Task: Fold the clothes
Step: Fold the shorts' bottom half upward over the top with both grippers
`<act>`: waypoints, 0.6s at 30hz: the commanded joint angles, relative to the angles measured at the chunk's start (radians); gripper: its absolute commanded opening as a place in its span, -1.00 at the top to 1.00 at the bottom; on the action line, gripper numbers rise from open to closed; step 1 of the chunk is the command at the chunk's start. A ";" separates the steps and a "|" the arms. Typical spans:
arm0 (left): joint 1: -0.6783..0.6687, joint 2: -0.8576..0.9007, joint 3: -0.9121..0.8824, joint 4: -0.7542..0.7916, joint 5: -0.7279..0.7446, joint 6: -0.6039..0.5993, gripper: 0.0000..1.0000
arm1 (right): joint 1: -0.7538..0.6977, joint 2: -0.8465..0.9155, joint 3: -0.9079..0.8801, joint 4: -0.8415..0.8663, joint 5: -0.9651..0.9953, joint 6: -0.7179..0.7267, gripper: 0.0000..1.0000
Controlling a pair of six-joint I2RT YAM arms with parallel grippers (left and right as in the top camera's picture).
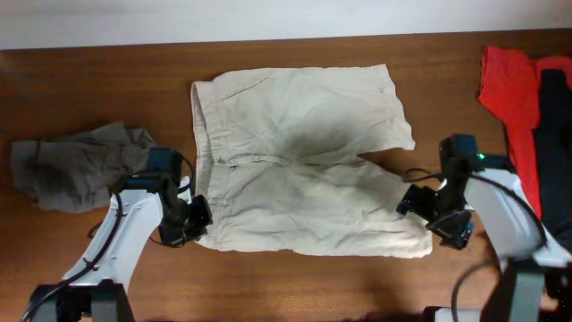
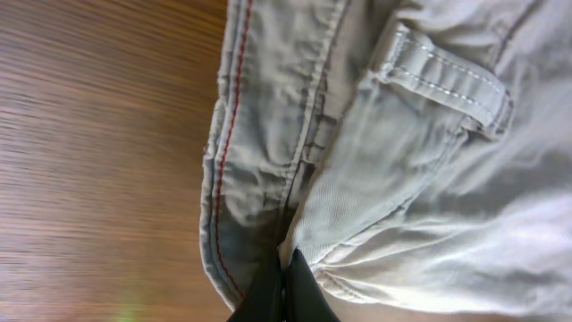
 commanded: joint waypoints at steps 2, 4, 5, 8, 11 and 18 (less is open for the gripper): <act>0.027 -0.016 0.011 0.011 -0.078 0.019 0.99 | -0.004 0.088 -0.010 -0.036 -0.155 -0.098 -0.98; 0.027 -0.016 0.011 0.016 -0.097 0.019 0.99 | -0.002 0.098 -0.025 -0.059 -0.183 -0.096 -0.98; 0.027 -0.016 0.011 0.019 -0.103 0.019 1.00 | -0.002 0.098 -0.039 -0.065 -0.202 -0.093 -0.98; 0.026 -0.016 0.011 0.026 -0.104 0.019 0.99 | -0.003 0.098 -0.087 -0.058 -0.220 -0.059 -0.98; 0.026 -0.016 0.011 0.033 -0.103 0.019 1.00 | -0.002 0.098 -0.139 -0.011 -0.233 0.001 -0.98; 0.026 -0.016 0.011 0.037 -0.104 0.019 1.00 | -0.004 0.098 -0.235 0.137 -0.310 0.097 -0.51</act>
